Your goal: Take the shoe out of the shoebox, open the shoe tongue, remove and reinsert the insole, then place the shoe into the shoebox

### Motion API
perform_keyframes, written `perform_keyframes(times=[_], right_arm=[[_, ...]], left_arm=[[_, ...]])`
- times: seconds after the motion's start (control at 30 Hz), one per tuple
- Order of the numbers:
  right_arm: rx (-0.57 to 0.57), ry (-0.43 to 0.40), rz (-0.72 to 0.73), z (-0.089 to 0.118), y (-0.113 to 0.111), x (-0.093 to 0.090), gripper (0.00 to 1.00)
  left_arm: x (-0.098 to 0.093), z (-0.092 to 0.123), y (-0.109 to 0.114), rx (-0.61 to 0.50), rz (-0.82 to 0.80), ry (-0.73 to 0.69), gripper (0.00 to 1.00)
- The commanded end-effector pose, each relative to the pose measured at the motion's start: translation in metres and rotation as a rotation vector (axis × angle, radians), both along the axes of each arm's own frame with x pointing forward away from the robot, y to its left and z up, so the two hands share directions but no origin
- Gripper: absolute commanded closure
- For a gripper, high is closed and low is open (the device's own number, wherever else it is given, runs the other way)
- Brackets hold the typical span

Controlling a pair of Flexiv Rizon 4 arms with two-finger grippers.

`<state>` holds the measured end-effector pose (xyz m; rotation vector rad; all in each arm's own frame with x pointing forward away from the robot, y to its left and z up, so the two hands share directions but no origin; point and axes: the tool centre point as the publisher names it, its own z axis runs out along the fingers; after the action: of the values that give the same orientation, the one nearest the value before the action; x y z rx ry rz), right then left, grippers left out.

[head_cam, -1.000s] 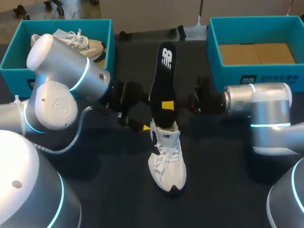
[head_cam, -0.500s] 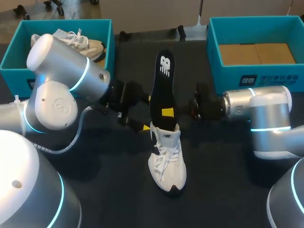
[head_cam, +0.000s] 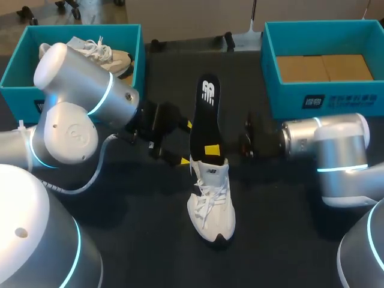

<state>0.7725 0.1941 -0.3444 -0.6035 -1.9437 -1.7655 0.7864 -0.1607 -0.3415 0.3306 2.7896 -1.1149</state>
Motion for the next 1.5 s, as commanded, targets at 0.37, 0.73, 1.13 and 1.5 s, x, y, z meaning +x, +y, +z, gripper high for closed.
perform_keyframes(times=[0.37,0.73,1.13,1.5], right_arm=[[-0.037,0.055,-0.009,-0.022,-0.004,-0.021,1.00],[-0.049,0.003,-0.020,-0.008,-0.004,-0.012,1.00],[-0.056,-0.037,-0.024,0.002,-0.003,-0.010,0.71],[-0.055,-0.074,-0.051,0.007,-0.004,-0.010,0.67]], left_arm=[[-0.001,-0.001,-0.001,0.002,0.001,-0.002,0.00],[-0.001,-0.001,-0.001,0.002,0.001,-0.002,0.00],[-0.001,-0.001,-0.001,0.002,0.001,-0.002,0.00],[-0.001,-0.001,-0.001,0.002,0.001,-0.002,0.00]])
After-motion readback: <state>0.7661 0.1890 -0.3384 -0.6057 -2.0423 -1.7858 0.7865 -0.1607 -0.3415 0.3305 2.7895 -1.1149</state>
